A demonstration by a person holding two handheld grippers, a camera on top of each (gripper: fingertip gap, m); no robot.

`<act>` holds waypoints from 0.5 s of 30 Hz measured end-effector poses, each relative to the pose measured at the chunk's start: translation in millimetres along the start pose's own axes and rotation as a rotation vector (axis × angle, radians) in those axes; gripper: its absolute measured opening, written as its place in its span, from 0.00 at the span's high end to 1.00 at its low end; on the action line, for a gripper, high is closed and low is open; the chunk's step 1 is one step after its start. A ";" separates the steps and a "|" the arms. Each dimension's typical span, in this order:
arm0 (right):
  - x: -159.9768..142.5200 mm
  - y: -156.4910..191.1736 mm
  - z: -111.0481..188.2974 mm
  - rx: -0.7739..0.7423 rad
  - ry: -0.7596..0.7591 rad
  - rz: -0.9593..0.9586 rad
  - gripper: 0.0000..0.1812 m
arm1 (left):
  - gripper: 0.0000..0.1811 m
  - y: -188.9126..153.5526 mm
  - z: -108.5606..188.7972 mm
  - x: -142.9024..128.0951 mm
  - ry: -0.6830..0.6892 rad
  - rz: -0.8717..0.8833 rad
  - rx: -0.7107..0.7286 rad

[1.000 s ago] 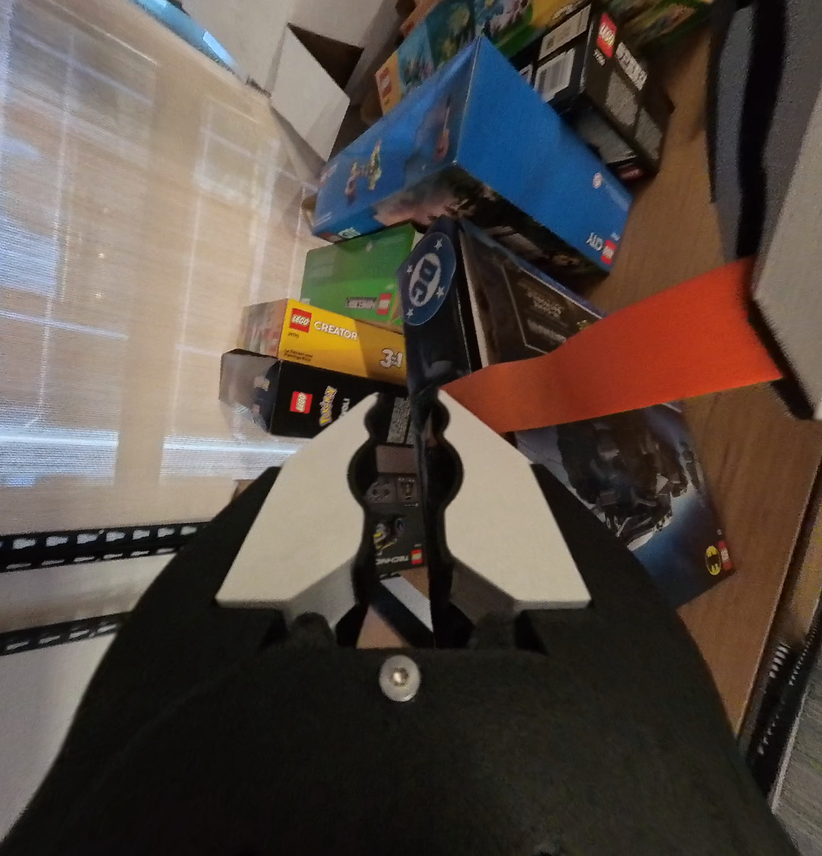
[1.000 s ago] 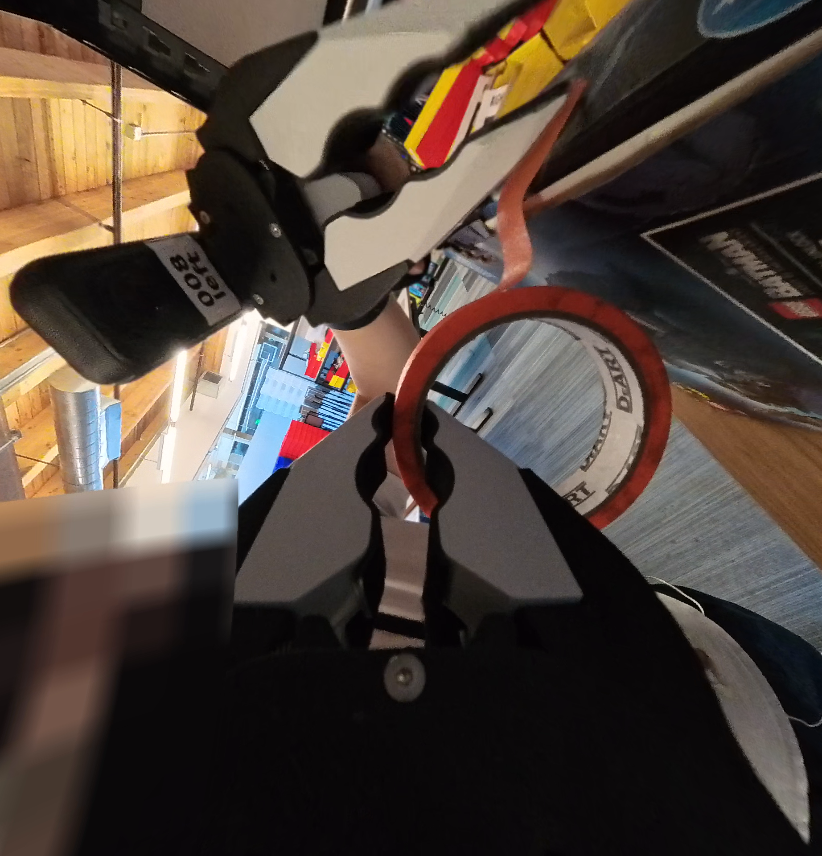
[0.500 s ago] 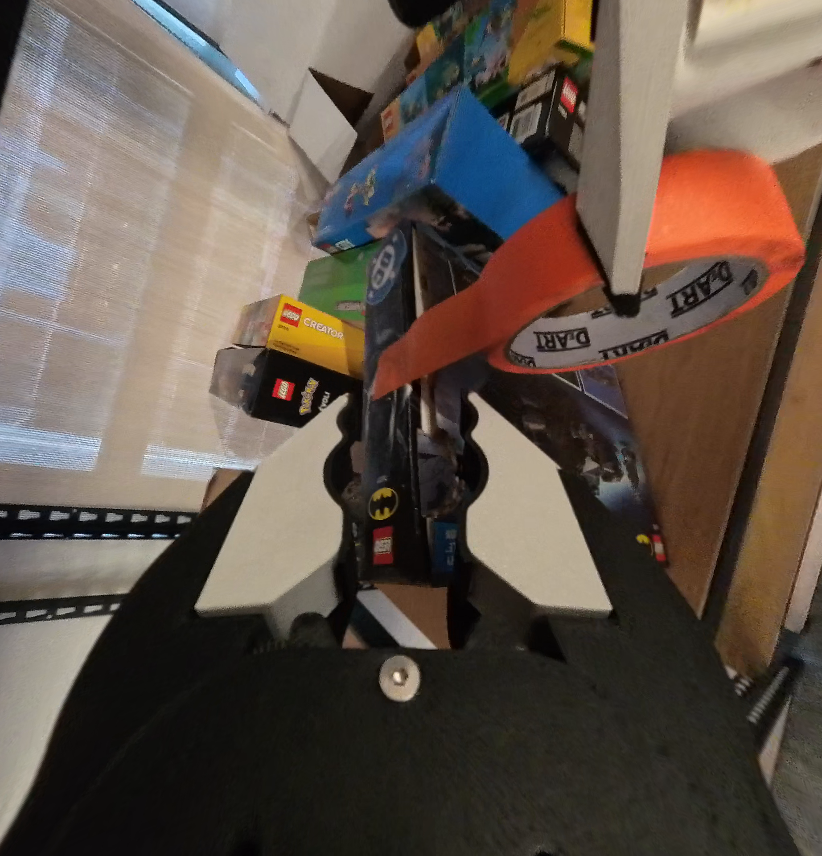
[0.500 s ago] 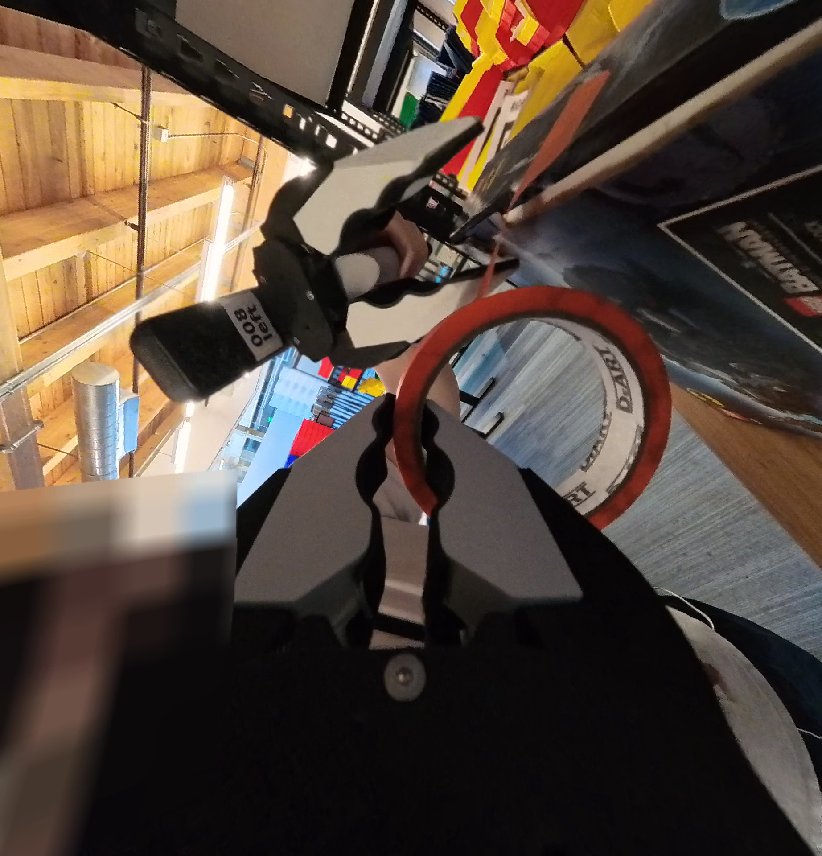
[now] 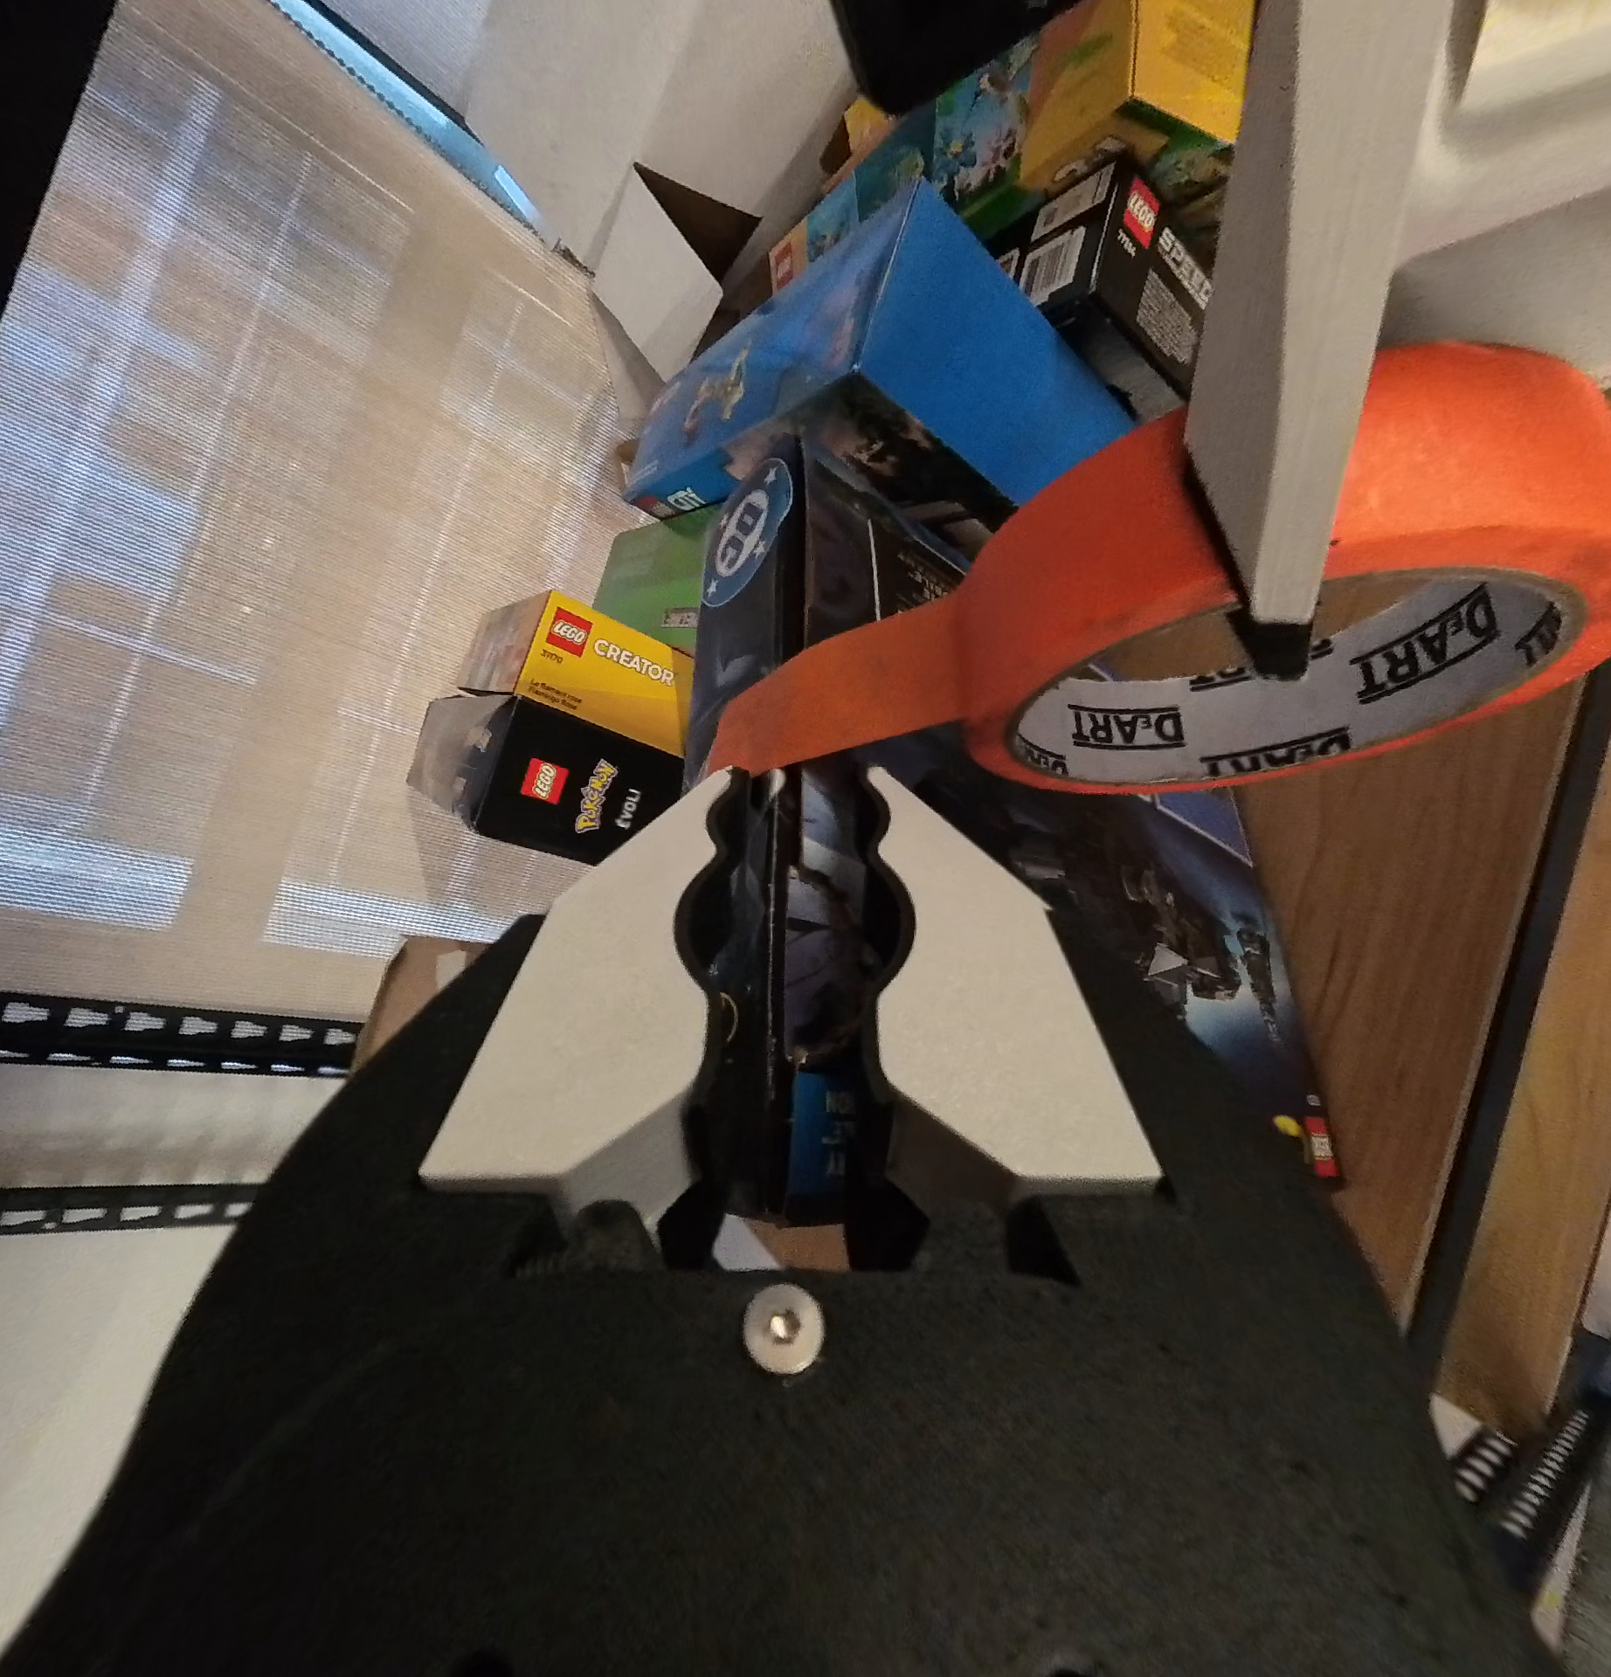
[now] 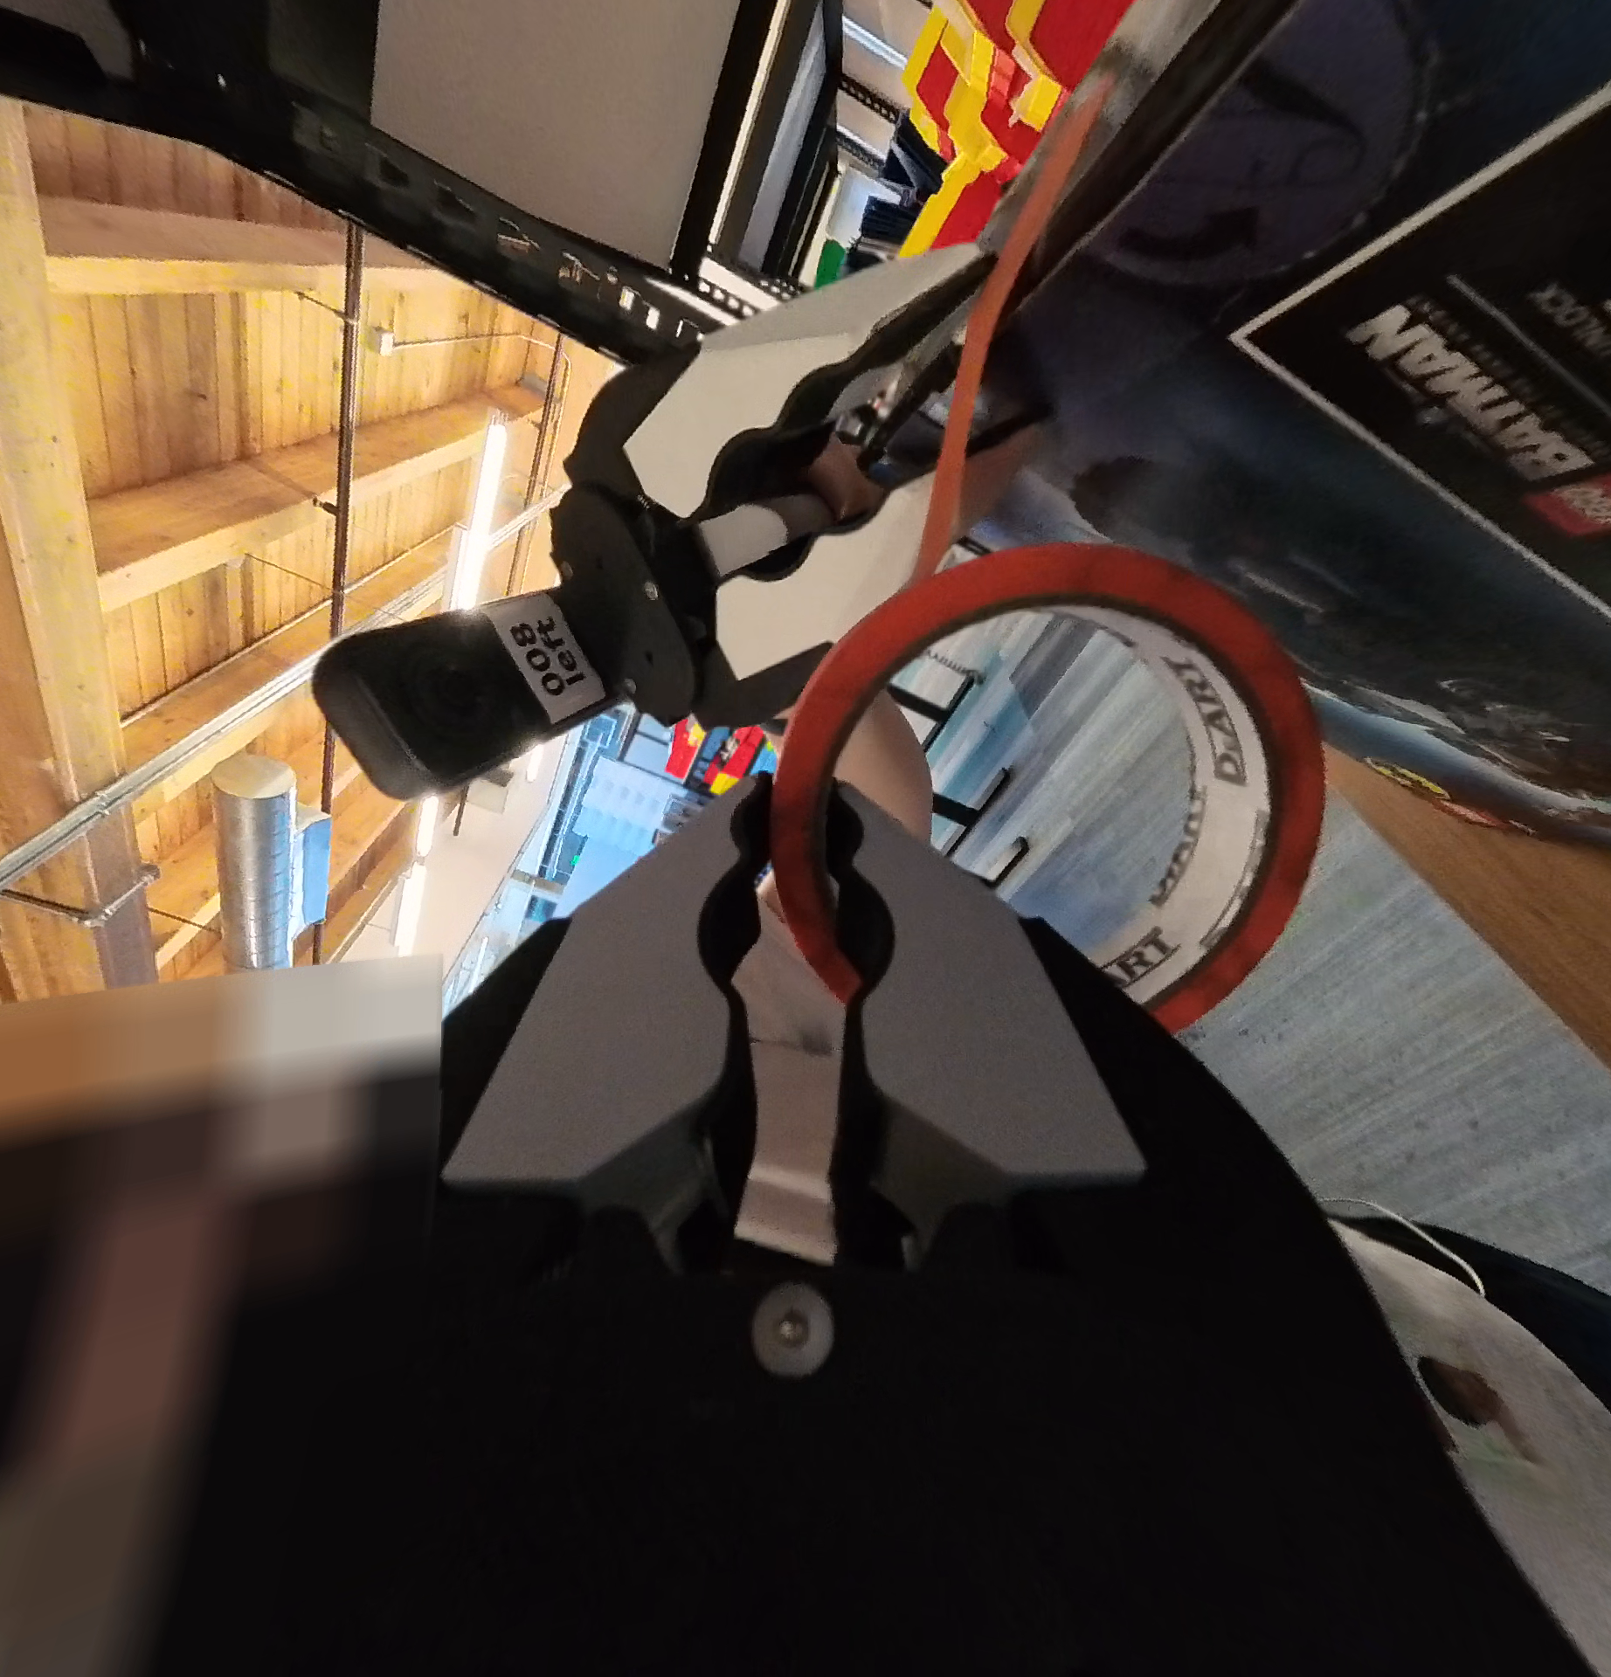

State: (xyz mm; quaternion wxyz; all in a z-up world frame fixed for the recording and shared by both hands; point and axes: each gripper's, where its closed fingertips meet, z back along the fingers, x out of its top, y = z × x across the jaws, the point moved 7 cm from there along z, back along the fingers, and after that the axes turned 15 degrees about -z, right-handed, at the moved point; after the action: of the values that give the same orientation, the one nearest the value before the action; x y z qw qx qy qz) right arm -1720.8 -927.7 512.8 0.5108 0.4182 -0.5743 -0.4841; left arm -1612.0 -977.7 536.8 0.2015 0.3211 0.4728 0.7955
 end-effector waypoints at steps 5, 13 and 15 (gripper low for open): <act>-0.5 -11.9 -1.4 0.000 -0.027 -0.023 0.96 | 0.90 -0.6 -0.5 0.3 0.003 -0.017 0.025; 3.8 -35.0 -5.5 0.057 -0.055 -0.092 0.95 | 0.91 -1.8 -1.0 -0.2 0.006 -0.036 0.045; 3.6 -35.9 -5.5 0.060 -0.054 -0.079 0.95 | 0.91 -2.0 -1.2 -0.6 0.008 -0.043 0.054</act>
State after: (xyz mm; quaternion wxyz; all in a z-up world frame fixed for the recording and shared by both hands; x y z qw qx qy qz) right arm -1716.3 -938.5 478.2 0.4629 0.4425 -0.5851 -0.4976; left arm -1612.4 -977.9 534.4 0.2079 0.3129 0.5015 0.7793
